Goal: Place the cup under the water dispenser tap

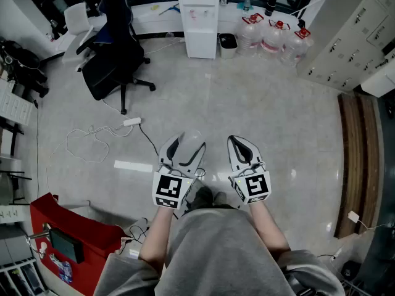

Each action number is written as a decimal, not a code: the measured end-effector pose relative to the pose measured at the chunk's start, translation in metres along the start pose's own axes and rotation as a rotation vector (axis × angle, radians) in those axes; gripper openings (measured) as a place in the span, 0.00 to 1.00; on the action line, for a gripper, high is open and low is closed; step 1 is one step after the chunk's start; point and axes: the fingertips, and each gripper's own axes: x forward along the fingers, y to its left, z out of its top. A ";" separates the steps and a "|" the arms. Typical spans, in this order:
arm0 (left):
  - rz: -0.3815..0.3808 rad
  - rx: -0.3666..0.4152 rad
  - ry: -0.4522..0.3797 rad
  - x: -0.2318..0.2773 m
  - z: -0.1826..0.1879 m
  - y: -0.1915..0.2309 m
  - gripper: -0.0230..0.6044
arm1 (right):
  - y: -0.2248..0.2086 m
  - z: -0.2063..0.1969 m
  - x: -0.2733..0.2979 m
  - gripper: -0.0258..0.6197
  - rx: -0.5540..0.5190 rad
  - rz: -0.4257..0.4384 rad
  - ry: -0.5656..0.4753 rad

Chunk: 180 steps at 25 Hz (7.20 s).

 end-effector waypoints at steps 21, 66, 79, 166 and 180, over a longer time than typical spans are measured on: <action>0.003 0.020 0.016 0.044 -0.002 -0.031 0.46 | -0.055 -0.022 -0.028 0.06 0.103 0.013 -0.026; -0.038 -0.050 0.095 0.278 0.025 0.260 0.46 | -0.143 0.023 0.345 0.06 0.181 0.018 0.016; -0.022 -0.039 0.114 0.406 0.058 0.296 0.46 | -0.246 0.028 0.428 0.06 0.226 0.057 0.026; -0.346 0.086 0.376 0.868 -0.062 0.464 0.46 | -0.590 -0.113 0.767 0.06 0.563 -0.362 0.107; -0.329 0.105 0.473 0.905 -0.167 0.495 0.46 | -0.597 -0.203 0.801 0.06 0.665 -0.441 0.080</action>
